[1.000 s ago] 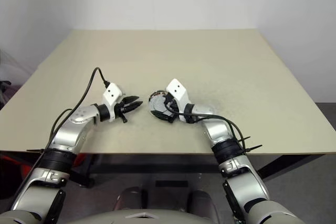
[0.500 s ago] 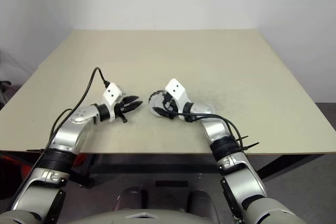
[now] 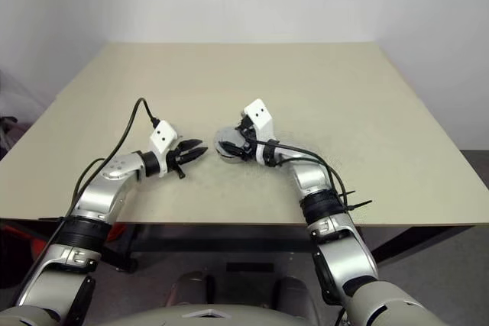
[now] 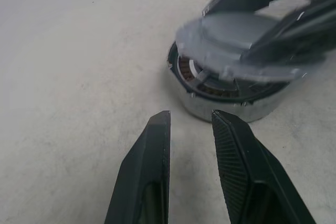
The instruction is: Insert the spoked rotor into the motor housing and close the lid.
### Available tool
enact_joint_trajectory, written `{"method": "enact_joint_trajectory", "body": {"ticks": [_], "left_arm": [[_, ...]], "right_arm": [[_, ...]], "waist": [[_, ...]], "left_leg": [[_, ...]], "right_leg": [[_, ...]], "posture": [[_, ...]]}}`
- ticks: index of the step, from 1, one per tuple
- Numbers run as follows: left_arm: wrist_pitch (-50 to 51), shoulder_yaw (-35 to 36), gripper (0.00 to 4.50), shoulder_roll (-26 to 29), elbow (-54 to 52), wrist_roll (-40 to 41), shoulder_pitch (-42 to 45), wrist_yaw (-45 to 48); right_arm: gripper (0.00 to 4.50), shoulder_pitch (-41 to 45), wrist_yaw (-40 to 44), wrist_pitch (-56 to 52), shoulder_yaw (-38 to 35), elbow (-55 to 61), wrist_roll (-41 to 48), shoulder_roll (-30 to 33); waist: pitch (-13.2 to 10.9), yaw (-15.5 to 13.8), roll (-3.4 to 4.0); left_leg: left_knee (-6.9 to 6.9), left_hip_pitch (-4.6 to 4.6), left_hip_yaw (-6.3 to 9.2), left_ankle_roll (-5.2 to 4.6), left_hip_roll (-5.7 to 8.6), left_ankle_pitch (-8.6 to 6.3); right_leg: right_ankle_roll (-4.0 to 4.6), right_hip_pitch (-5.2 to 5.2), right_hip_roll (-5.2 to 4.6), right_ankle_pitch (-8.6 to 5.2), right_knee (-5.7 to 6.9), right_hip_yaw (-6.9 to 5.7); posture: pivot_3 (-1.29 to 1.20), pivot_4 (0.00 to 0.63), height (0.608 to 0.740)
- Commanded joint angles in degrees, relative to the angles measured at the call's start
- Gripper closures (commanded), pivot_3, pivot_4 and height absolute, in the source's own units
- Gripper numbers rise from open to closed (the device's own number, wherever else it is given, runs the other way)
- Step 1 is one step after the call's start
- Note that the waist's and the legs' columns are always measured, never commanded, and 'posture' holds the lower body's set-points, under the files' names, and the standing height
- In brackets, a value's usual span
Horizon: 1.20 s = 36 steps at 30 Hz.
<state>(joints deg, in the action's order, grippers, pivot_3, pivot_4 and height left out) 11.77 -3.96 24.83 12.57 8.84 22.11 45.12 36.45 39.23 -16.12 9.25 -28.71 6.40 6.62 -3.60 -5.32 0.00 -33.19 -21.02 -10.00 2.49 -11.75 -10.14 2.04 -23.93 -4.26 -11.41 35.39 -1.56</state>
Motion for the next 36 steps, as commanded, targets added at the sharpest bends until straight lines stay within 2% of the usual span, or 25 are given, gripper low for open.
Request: {"method": "enact_joint_trajectory", "body": {"ticks": [1, 10, 28, 36], "left_arm": [[-0.4, 1.1, 3.17, 0.9, -2.0, 0.2, 0.3, -0.3], [-0.1, 1.1, 3.17, 1.1, -2.5, 0.4, -0.3, -0.5], [0.3, 1.1, 3.17, 0.9, -3.1, 0.5, -0.7, -1.1], [0.2, 1.0, 3.17, 0.7, -2.8, 0.5, -0.5, -1.1]], "right_arm": [[1.34, 2.7, -2.4, 1.6, -0.1, -1.5, -1.2, -1.1], [1.34, 4.6, -4.6, 2.2, -0.5, -5.1, -1.6, -2.8], [1.34, 4.8, -2.9, 5.2, 0.7, -5.7, -4.6, -1.5], [1.34, 6.1, -1.5, -0.5, -4.1, -3.4, 1.5, -3.2]], "waist": [[0.0, 0.0, 0.0], [0.0, 0.1, 0.0], [0.0, 0.2, 0.0], [0.0, 0.2, 0.0]], "left_leg": [[0.0, 0.02, 0.0, 0.0, 0.0, 0.0], [0.0, 0.08, 0.0, 0.0, -0.01, 0.0], [0.0, 0.09, 0.0, 0.01, -0.01, 0.01], [0.0, 0.07, 0.0, 0.0, -0.01, 0.0]], "right_leg": [[0.0, 0.0, 0.0, 0.0, 0.01, 0.0], [0.0, 0.0, 0.0, 0.01, 0.06, 0.01], [0.01, 0.01, 0.0, 0.01, 0.07, 0.01], [0.02, 0.0, 0.01, 0.02, 0.07, 0.01]], "posture": [[0.0, 0.0, 0.74], [0.0, 0.0, 0.74], [0.0, 0.0, 0.74], [0.0, 0.0, 0.74]]}}
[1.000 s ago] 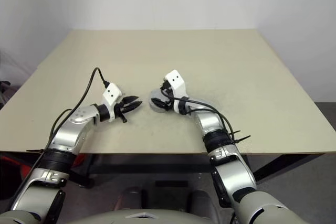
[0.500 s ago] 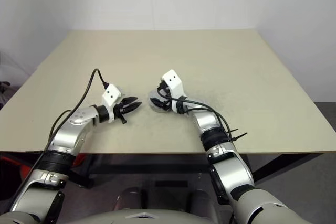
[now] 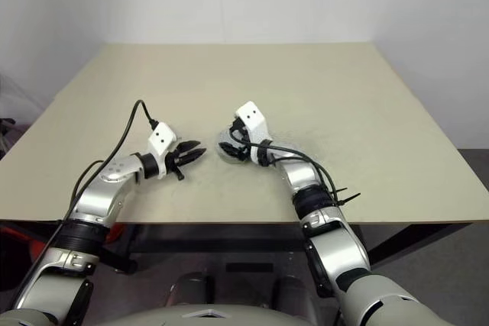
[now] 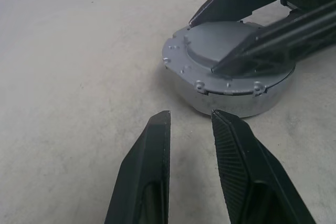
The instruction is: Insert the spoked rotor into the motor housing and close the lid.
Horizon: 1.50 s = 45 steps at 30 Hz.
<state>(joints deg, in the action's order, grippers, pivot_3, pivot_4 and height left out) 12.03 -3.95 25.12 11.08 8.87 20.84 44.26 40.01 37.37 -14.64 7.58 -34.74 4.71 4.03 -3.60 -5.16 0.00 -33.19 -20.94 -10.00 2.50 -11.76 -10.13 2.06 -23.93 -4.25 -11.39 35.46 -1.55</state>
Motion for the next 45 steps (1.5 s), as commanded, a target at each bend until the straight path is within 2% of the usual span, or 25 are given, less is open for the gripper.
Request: {"method": "enact_joint_trajectory", "body": {"ticks": [1, 4, 9, 14, 28, 35, 45], "left_arm": [[0.0, 1.0, 3.17, 0.4, -1.3, 0.5, 0.7, -0.3], [0.0, 0.9, 3.17, 0.4, -1.3, 0.5, 0.7, -0.3], [-0.1, 0.9, 3.17, 0.4, -1.3, 0.4, 0.8, -0.3], [-0.1, 0.8, 3.17, 0.4, -1.4, 0.4, 0.6, -0.3], [-0.1, 0.7, 3.17, 0.3, -1.2, 0.4, 0.9, -0.2], [0.0, 0.6, 3.17, 0.1, -1.6, 0.4, 0.5, -0.3], [0.1, 0.6, 3.17, 0.0, -1.6, 0.4, 0.5, -0.4]], "right_arm": [[1.34, 2.8, 0.3, -2.9, -3.0, 2.7, 3.8, -0.8], [1.34, 3.1, 0.4, -3.7, -3.3, 2.9, 4.3, -0.8], [1.34, 1.9, 0.7, 2.0, 1.8, 2.0, -1.5, 1.4], [1.34, 1.9, 0.0, 5.3, 3.4, -0.2, -4.1, 2.2], [1.34, 2.6, 1.1, 6.1, 2.6, -2.7, -3.9, 2.9], [1.34, 2.8, 3.1, 0.7, -1.4, 0.6, 1.5, 2.2], [1.34, 1.3, 3.1, 3.2, 2.2, 0.8, -2.3, 3.2]], "waist": [[0.0, 0.0, 0.0], [0.0, 0.0, 0.0], [0.0, 0.0, 0.0], [0.0, -0.1, 0.0], [0.0, -0.1, 0.0], [0.0, -0.2, 0.0], [0.0, -0.2, 0.0]], "left_leg": [[0.0, 0.0, 0.0, 0.0, 0.0, 0.0], [0.0, 0.0, 0.0, 0.0, 0.0, 0.0], [0.0, -0.01, 0.0, 0.0, 0.0, 0.0], [0.0, -0.07, 0.0, 0.0, 0.0, 0.0], [0.0, -0.06, 0.0, -0.01, 0.0, -0.01], [0.0, -0.08, 0.0, -0.02, 0.01, -0.01], [0.0, -0.08, 0.0, -0.02, 0.0, -0.01]], "right_leg": [[0.0, 0.0, 0.0, 0.0, 0.0, 0.0], [0.01, 0.0, 0.0, 0.0, 0.0, 0.0], [0.01, -0.01, 0.0, 0.0, 0.0, 0.0], [0.01, -0.05, 0.0, 0.0, -0.01, -0.01], [0.01, -0.04, 0.0, 0.0, -0.01, 0.0], [0.01, -0.04, 0.0, 0.0, -0.02, 0.0], [0.01, -0.04, 0.0, 0.0, -0.02, -0.01]], "posture": [[0.0, 0.0, 0.74], [0.0, 0.0, 0.74], [0.0, 0.0, 0.74], [0.0, 0.0, 0.74], [0.0, 0.0, 0.74], [0.0, 0.0, 0.74], [0.0, 0.0, 0.74]]}}
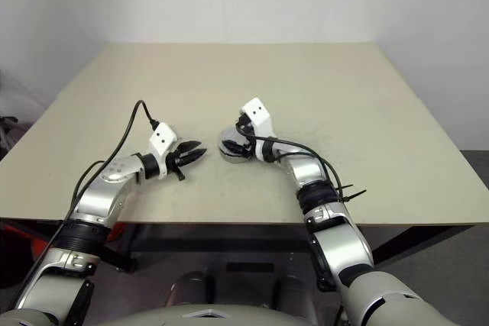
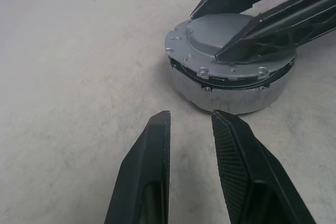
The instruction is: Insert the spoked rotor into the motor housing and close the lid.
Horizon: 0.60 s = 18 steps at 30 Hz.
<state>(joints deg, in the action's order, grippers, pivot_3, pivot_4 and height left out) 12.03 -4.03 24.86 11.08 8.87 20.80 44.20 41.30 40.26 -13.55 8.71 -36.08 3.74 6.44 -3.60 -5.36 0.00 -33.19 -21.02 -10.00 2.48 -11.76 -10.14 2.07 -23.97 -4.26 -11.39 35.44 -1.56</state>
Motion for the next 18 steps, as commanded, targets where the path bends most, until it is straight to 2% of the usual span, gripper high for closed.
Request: {"method": "enact_joint_trajectory", "body": {"ticks": [1, 18], "left_arm": [[0.1, 0.7, 3.17, 0.3, -1.6, 0.4, 0.5, -0.3], [0.1, 0.8, 3.17, 0.3, -1.8, 0.4, 0.3, -0.6]], "right_arm": [[1.34, -0.2, 0.4, 2.4, 1.3, 2.0, -1.5, 0.9], [1.34, 0.8, 0.2, 3.0, 1.9, -4.2, -2.9, -0.2]], "waist": [[0.0, 0.0, 0.0], [0.0, 0.1, 0.0]], "left_leg": [[0.0, 0.0, 0.0, 0.0, 0.0, 0.0], [0.0, 0.08, 0.0, 0.01, -0.01, 0.01]], "right_leg": [[0.0, 0.0, 0.0, 0.0, 0.0, 0.0], [0.0, 0.03, 0.0, 0.0, 0.02, 0.0]], "posture": [[0.0, 0.0, 0.74], [0.0, 0.0, 0.74]]}}
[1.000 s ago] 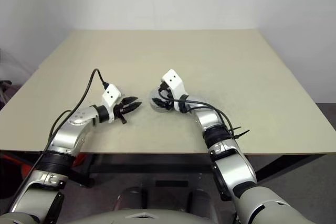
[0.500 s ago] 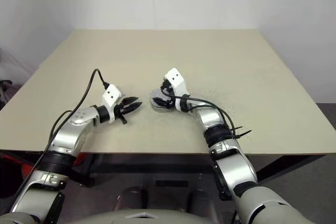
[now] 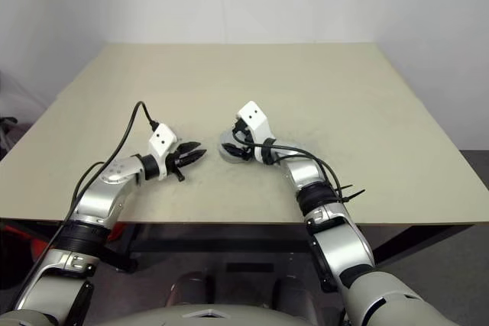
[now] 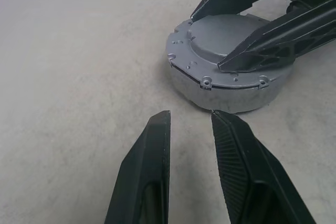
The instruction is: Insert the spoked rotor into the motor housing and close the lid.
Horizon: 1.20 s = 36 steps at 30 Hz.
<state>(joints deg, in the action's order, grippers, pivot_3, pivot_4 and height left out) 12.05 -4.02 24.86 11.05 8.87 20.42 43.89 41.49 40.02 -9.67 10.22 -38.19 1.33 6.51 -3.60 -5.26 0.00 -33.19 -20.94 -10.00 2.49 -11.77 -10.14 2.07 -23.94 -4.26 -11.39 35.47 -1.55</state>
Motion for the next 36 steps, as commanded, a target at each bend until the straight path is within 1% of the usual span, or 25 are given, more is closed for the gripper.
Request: {"method": "enact_joint_trajectory", "body": {"ticks": [1, 9, 12, 16, 20, 24, 28, 32, 36], "left_arm": [[0.1, 0.8, 3.17, 0.3, -1.7, 0.4, 0.8, -0.3], [0.5, 0.6, 3.17, 0.0, -1.9, 0.5, 0.8, -0.5], [0.5, 0.6, 3.17, -0.1, -2.0, 0.5, 0.8, -0.6], [0.6, 0.6, 3.17, -0.2, -2.1, 0.5, 0.8, -0.7], [0.6, 0.6, 3.17, -0.3, -1.9, 0.6, 0.9, -0.8], [0.5, 0.6, 3.17, -0.6, -1.8, 0.6, 0.8, -0.8], [0.4, 0.6, 3.17, -0.6, -1.7, 0.5, 0.8, -0.8], [0.3, 0.6, 3.17, -0.7, -1.6, 0.4, 0.8, -0.8], [0.3, 0.5, 3.17, -0.8, -1.6, 0.3, 1.0, -0.9]], "right_arm": [[1.34, 0.5, 1.1, -1.3, 0.8, -2.5, -0.5, -0.3], [1.34, -0.5, 4.1, -4.9, 3.0, -5.2, -2.2, 0.2], [1.34, -0.4, 2.9, -4.1, 3.0, -6.0, -3.1, 0.4], [1.34, 0.1, 1.8, -2.7, 3.3, -6.7, -4.3, 0.8], [1.34, 0.3, 0.7, -1.5, 4.1, -8.0, -5.5, 0.8], [1.34, 0.6, 4.1, -6.8, 1.5, -8.3, -0.9, -0.8], [1.34, 0.2, 2.6, -4.8, 4.6, -10.9, -5.5, 0.5], [1.34, 1.1, 3.6, -6.2, 2.9, -12.7, -3.4, 0.1], [1.34, 1.1, 2.8, -4.0, 4.2, -15.5, -5.2, 0.1]], "waist": [[0.0, 0.0, -0.01], [0.0, 0.0, -0.02], [0.0, 0.0, -0.04], [0.1, 0.1, -0.03], [0.1, 0.2, -0.03], [0.1, 0.2, -0.02], [0.3, 0.5, -0.08], [0.5, 0.7, -0.05], [0.7, 0.7, 0.01]], "left_leg": [[0.0, 0.04, 0.0, 0.0, 0.0, 0.0], [0.1, 0.64, 0.0, -0.06, 0.01, -0.05], [0.14, 0.83, 0.0, -0.11, 0.01, -0.08], [0.15, 0.88, 0.0, -0.12, 0.01, -0.09], [0.15, 0.98, 0.0, -0.1, 0.01, -0.08], [0.15, 1.05, 0.02, -0.1, 0.01, -0.08], [0.17, 1.04, 0.03, -0.1, 0.01, -0.08], [0.2, 1.04, 0.02, -0.11, 0.02, -0.09], [0.2, 1.16, 0.05, -0.11, 0.02, -0.09]], "right_leg": [[0.0, 0.03, 0.0, 0.0, 0.01, 0.0], [-0.02, 0.68, 0.0, -0.04, -0.16, 0.0], [-0.16, 0.87, 0.0, -0.12, -0.28, 0.0], [-0.18, 0.91, 0.0, -0.13, -0.29, 0.01], [-0.36, 0.98, 0.0, -0.23, -0.28, 0.01], [-0.39, 1.02, 0.0, -0.25, -0.27, 0.01], [-0.38, 1.03, 0.0, -0.25, -0.28, 0.01], [-0.39, 1.03, 0.0, -0.25, -0.3, 0.01], [-0.4, 1.16, -0.01, -0.26, -0.31, 0.01]], "posture": [[0.0, 0.0, 0.74], [0.0, 0.0, 0.74], [0.0, 0.0, 0.74], [0.0, 0.0, 0.74], [0.0, 0.0, 0.74], [0.0, 0.0, 0.74], [0.0, 0.0, 0.74], [0.0, 0.0, 0.74], [0.0, 0.0, 0.74]]}}
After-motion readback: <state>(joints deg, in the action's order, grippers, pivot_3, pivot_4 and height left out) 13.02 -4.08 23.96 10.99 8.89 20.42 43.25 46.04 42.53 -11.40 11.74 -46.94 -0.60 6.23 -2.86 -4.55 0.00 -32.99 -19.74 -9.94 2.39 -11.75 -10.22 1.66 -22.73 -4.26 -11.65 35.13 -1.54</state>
